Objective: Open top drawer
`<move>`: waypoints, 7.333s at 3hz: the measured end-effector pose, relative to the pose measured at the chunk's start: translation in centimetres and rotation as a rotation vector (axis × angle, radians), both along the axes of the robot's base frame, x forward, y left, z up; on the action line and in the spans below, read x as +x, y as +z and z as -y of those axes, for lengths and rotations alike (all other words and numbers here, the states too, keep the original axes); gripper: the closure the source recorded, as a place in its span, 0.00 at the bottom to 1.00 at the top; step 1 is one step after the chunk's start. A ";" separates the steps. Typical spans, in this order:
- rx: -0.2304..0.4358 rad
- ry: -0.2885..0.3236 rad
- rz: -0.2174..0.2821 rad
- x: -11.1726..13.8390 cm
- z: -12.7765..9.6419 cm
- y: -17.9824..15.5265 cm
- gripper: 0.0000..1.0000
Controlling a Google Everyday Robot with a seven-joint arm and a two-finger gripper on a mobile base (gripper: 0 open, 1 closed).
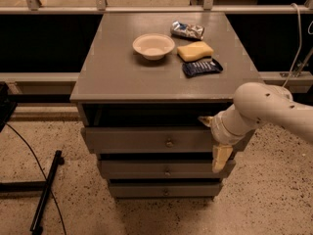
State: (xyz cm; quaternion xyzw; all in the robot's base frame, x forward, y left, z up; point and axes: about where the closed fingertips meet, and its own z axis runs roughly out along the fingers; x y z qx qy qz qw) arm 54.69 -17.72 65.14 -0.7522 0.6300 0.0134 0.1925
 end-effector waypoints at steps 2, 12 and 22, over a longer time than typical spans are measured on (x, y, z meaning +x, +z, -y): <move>-0.003 -0.017 0.009 1.4 -0.1 -1.1 0.34; 0.004 0.001 -0.099 -1.8 -0.6 -1.6 0.08; -0.032 0.076 -0.203 -3.0 2.0 2.0 1.00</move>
Offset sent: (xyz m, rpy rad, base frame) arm 0.0207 -0.0026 -0.0196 -0.0094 -0.0089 -0.0391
